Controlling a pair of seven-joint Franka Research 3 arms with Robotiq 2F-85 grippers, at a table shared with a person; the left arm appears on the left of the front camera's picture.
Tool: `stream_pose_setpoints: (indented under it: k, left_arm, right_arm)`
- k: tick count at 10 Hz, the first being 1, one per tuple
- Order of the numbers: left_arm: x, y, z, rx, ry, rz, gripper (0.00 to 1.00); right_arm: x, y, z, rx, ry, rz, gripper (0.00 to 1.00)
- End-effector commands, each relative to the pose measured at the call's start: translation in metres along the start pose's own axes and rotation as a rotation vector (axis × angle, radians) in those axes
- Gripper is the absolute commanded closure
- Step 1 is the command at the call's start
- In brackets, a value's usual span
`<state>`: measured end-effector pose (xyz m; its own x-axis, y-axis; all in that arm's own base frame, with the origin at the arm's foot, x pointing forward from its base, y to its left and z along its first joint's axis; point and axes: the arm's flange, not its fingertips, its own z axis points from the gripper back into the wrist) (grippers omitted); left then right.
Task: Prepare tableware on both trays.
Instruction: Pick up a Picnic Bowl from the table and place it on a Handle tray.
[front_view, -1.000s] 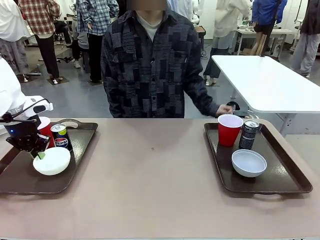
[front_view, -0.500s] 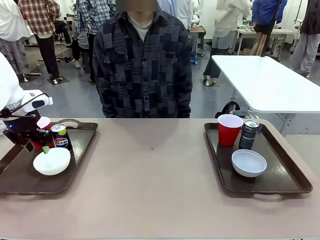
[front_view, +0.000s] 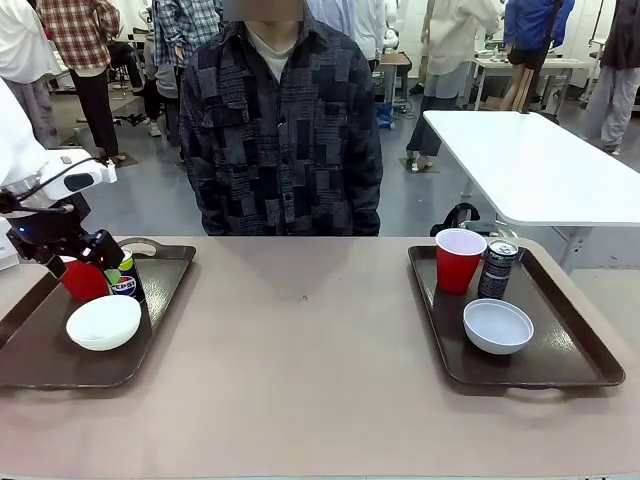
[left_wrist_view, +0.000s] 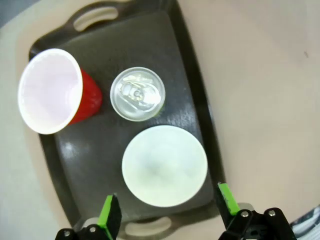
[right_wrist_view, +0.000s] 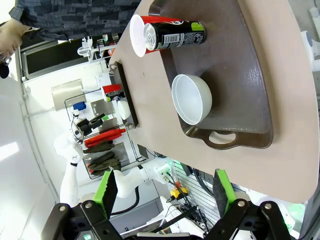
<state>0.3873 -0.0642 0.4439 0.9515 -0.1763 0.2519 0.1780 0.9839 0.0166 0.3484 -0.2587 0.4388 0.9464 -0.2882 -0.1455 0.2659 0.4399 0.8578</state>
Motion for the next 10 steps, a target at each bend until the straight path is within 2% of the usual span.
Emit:
stream_pose_setpoints:
  k: [1,4,5,10]
  left_arm:
    - [-0.013,0.0,0.015,-0.042,0.008,-0.023,0.0]
    - [-0.018,0.001,0.029,-0.005,-0.006,0.062,0.0]
    - [-0.011,-0.003,0.024,-0.016,0.006,0.006,0.0]
    - [-0.011,-0.003,0.024,-0.016,0.006,0.006,0.0]
  right_arm:
    - [-0.002,-0.001,0.0,0.004,-0.002,0.0,0.0]
    - [-0.002,-0.001,0.0,0.004,-0.002,0.0,0.0]
    - [-0.002,-0.001,0.0,0.004,-0.002,0.0,0.0]
    - [-0.002,-0.001,0.0,0.004,-0.002,0.0,0.0]
